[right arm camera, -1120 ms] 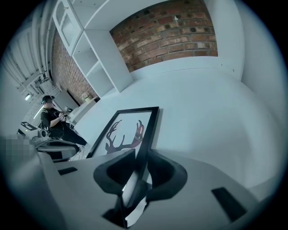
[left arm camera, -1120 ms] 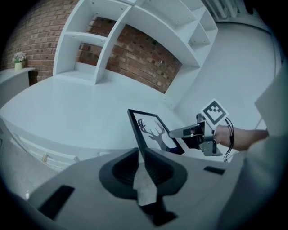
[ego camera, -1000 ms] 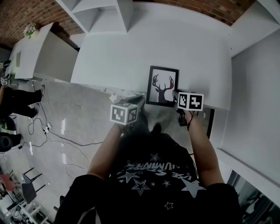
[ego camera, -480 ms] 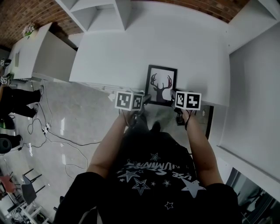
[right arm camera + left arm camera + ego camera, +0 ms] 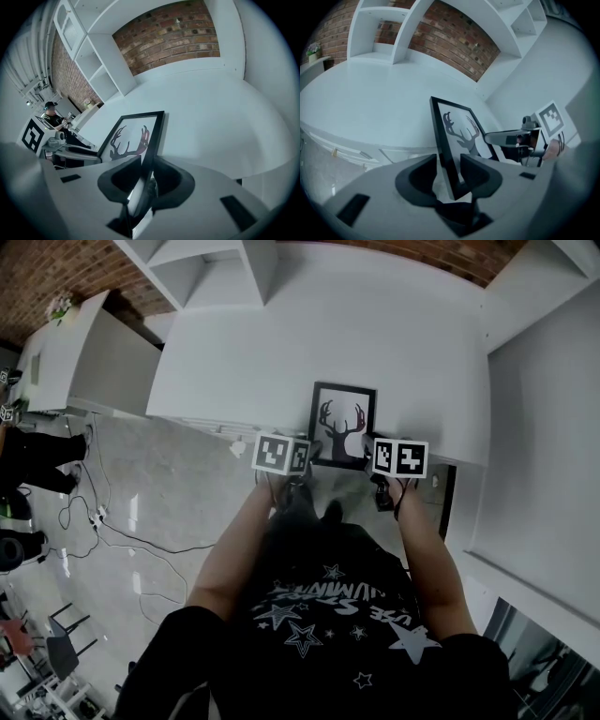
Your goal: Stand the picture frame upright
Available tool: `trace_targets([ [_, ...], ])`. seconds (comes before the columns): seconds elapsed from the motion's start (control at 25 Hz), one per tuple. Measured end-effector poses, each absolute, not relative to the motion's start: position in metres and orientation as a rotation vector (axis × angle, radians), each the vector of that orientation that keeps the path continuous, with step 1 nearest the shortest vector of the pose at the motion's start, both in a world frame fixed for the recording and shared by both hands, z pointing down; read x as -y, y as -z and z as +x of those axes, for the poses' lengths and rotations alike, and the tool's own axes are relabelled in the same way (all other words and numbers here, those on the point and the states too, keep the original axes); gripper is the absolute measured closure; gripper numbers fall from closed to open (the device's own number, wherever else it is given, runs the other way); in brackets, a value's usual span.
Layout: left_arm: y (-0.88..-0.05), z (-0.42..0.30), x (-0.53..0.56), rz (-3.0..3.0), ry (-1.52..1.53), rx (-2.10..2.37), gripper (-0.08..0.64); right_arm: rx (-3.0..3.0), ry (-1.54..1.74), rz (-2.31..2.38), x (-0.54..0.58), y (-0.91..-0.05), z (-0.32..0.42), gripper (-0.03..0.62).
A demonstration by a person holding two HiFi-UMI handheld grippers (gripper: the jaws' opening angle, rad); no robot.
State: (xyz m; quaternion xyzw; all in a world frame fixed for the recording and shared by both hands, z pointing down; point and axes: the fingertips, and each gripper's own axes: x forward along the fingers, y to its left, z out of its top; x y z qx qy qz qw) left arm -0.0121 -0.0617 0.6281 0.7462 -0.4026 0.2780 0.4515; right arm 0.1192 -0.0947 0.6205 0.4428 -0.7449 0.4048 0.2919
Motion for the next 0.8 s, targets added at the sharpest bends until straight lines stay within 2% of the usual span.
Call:
trace_targets([
  [0.32, -0.6309, -0.0120, 0.0622, 1.837, -0.710, 1.007, 0.422, 1.995, -1.059, 1.170, 0.0944, -0.6201, 0.1181, 0.502],
  [0.48, -0.6351, -0.0130, 0.0590, 1.818, -0.717, 0.995, 0.457, 2.004, -1.058, 1.168, 0.0960, -0.6188, 0.1198, 0.509],
  [0.8, -0.6275, -0.0113, 0.0578, 1.830, -0.713, 1.024, 0.463, 2.029, -1.080, 1.171, 0.0947, -0.6187, 0.1231, 0.512],
])
